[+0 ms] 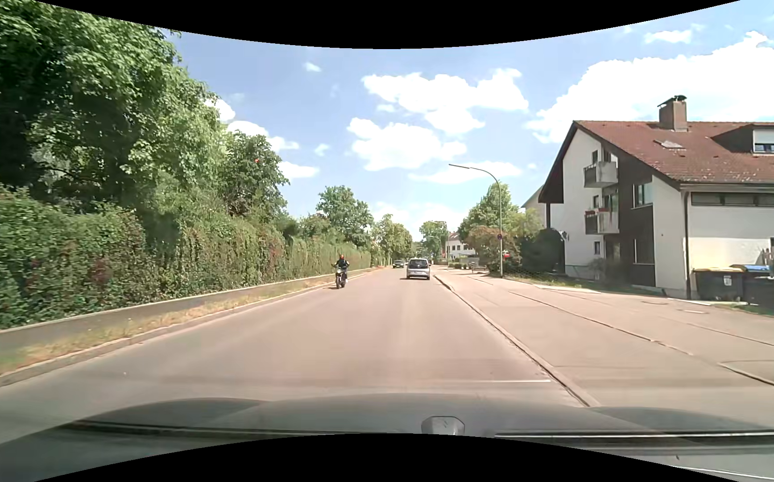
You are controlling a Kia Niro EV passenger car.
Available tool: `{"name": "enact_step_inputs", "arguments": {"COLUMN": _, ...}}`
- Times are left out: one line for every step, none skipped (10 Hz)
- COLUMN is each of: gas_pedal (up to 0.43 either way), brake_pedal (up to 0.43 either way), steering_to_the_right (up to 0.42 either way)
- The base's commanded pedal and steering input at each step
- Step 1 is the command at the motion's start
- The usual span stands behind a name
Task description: Follow the waypoints while adhering to traffic rules and regulations
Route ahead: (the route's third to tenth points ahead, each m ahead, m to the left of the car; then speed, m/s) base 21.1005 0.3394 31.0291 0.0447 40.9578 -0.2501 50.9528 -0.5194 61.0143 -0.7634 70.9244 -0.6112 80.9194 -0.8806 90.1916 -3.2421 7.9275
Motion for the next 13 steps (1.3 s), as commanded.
{"name": "enact_step_inputs", "arguments": {"gas_pedal": 0.047, "brake_pedal": 0.006, "steering_to_the_right": 0.010}}
{"name": "enact_step_inputs", "arguments": {"gas_pedal": 0.047, "brake_pedal": 0.006, "steering_to_the_right": 0.008}}
{"name": "enact_step_inputs", "arguments": {"gas_pedal": 0.039, "brake_pedal": 0.006, "steering_to_the_right": 0.007}}
{"name": "enact_step_inputs", "arguments": {"gas_pedal": 0.039, "brake_pedal": 0.006, "steering_to_the_right": 0.007}}
{"name": "enact_step_inputs", "arguments": {"gas_pedal": 0.039, "brake_pedal": 0.006, "steering_to_the_right": 0.007}}
{"name": "enact_step_inputs", "arguments": {"gas_pedal": 0.039, "brake_pedal": 0.006, "steering_to_the_right": 0.007}}
{"name": "enact_step_inputs", "arguments": {"gas_pedal": 0.039, "brake_pedal": 0.006, "steering_to_the_right": 0.007}}
{"name": "enact_step_inputs", "arguments": {"gas_pedal": 0.039, "brake_pedal": 0.006, "steering_to_the_right": 0.007}}
{"name": "enact_step_inputs", "arguments": {"gas_pedal": 0.039, "brake_pedal": 0.006, "steering_to_the_right": 0.007}}
{"name": "enact_step_inputs", "arguments": {"gas_pedal": 0.039, "brake_pedal": 0.006, "steering_to_the_right": 0.006}}
{"name": "enact_step_inputs", "arguments": {"gas_pedal": 0.039, "brake_pedal": 0.006, "steering_to_the_right": 0.006}}
{"name": "enact_step_inputs", "arguments": {"gas_pedal": 0.039, "brake_pedal": 0.006, "steering_to_the_right": 0.006}}
{"name": "enact_step_inputs", "arguments": {"gas_pedal": 0.039, "brake_pedal": 0.006, "steering_to_the_right": 0.006}}
